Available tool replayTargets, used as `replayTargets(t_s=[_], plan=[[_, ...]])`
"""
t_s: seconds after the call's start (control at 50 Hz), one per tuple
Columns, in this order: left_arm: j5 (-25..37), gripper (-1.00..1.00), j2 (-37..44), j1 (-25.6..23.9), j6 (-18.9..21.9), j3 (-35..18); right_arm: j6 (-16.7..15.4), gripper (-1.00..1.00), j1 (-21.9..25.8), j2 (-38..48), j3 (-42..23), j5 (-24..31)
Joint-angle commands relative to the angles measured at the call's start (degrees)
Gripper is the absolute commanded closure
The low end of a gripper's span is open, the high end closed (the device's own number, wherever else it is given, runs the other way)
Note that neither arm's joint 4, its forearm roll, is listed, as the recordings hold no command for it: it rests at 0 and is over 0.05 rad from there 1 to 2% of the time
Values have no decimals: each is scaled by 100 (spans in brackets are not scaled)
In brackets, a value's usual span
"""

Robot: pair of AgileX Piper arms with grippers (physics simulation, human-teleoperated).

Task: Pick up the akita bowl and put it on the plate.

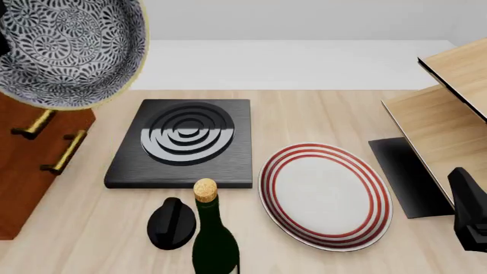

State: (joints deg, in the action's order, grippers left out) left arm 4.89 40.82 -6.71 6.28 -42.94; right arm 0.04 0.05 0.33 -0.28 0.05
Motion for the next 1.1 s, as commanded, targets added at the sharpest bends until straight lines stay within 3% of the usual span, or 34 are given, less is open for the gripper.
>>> replayTargets(t_s=[0.02, 0.16, 0.46, 0.68, 0.84, 1.0, 1.1], plan=[[-1084, 100, 1567, -780, -987, -343, 0, -100, 0, 1, 0, 0], [-1266, 100, 2887, -1602, -1713, -885, 1, -100, -1, 1, 0, 0], [-714, 100, 4731, -2782, -1885, -2417, 1, -100, -1, 0, 0, 0], [-569, 100, 5190, -3227, -2118, -2736, 0, -100, -1, 0, 0, 0], [-565, 100, 5506, -3188, -2461, -3017, 1, -100, 0, 0, 0, 0], [-856, 100, 5676, -3526, -2929, -2819, 0, -100, -1, 0, 0, 0], [-951, 100, 5818, -3628, -2915, -2802, 1, -100, -1, 0, 0, 0]])
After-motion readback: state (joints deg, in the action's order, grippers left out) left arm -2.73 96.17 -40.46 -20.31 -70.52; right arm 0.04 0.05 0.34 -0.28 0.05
